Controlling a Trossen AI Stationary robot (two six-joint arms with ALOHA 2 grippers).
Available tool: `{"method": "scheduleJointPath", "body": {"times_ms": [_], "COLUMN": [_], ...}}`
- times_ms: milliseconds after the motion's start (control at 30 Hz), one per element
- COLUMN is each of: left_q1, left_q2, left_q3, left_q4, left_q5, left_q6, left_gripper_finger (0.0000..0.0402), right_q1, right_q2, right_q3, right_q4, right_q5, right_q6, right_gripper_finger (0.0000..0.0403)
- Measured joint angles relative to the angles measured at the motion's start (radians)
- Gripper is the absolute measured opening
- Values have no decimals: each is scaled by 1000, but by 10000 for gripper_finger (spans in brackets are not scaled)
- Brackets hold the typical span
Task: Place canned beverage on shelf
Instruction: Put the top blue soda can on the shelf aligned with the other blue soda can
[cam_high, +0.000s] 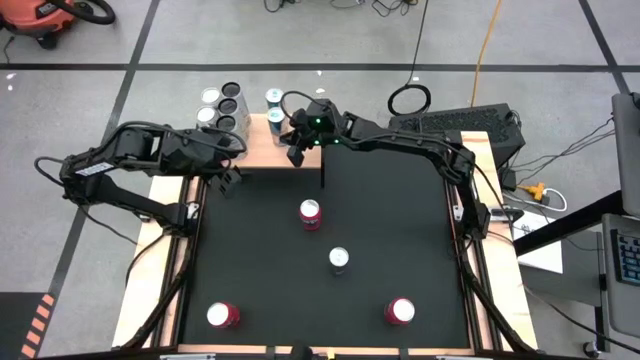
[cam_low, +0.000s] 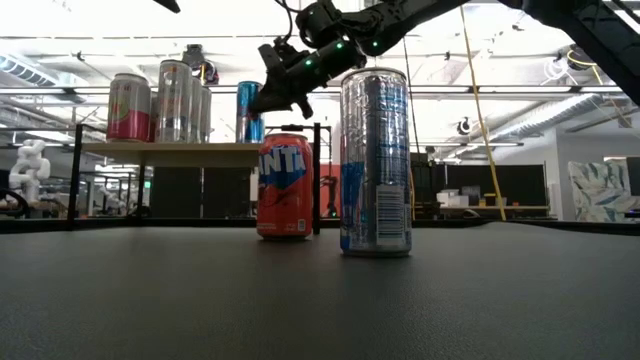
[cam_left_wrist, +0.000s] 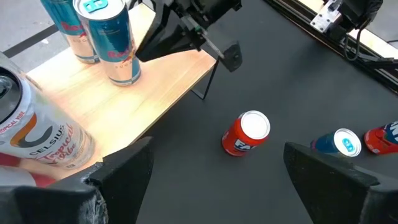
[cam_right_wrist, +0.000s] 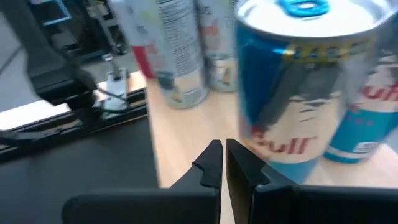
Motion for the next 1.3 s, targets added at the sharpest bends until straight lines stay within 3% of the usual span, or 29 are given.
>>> {"method": "scheduleJointPath", "body": {"times_ms": [300,1300], "left_q1": [-14,-14], "left_q2": [-2,-2], "left_q3": [0,0], "left_q4": [-4,-4], "left_q5": [-1,-6], "left_q6": [-19,-27], "left_gripper_finger": [361,361], "right_q1": [-23,-40], "right_q2": [-37,3], "right_q3": [0,0], "right_q4": [-101,-13], "right_q5": [5,1], "right_q6": [-41,-31], "right_gripper_finger": [0,0]}}
